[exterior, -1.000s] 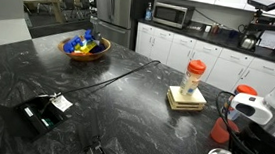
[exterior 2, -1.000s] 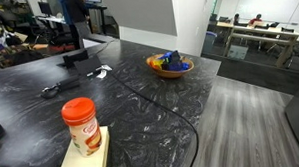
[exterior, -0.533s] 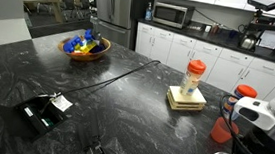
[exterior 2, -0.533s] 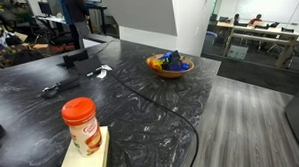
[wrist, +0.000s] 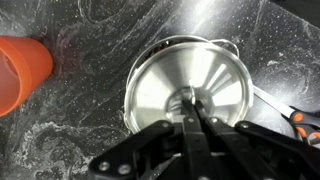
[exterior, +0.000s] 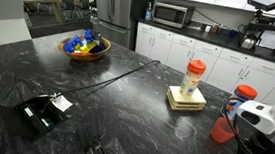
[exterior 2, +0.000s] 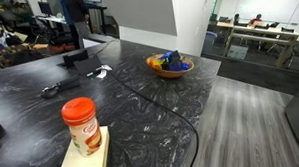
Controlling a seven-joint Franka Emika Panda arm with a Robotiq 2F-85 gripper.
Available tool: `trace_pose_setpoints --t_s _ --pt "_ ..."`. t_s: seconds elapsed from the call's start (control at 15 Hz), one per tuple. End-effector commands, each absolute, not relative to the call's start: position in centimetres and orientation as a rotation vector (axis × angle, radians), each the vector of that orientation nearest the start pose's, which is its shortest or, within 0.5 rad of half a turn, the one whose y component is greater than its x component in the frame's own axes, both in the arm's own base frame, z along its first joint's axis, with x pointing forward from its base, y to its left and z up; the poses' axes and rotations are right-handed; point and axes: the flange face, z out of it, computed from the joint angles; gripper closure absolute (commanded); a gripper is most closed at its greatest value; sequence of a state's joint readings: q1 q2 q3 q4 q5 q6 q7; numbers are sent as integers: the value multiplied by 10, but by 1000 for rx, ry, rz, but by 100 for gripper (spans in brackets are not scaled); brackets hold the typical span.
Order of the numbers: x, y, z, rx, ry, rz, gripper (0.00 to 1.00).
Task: Place the lid on the pot
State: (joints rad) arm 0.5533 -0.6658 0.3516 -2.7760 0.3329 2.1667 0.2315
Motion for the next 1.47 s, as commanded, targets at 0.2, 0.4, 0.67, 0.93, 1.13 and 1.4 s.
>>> trace_pose_setpoints --t_s 0.2,0.4,0.67,0.93,1.13,1.4 --pt "210 271 381 -3037 -497 27 99" --pt "212 273 373 -3042 -437 32 99" --pt "217 279 363 -3044 -388 9 99" --pt "220 279 363 -3038 -329 10 71" --pt "225 277 369 -3022 -277 -27 51" --pt "236 278 385 -2993 -260 -195 23"
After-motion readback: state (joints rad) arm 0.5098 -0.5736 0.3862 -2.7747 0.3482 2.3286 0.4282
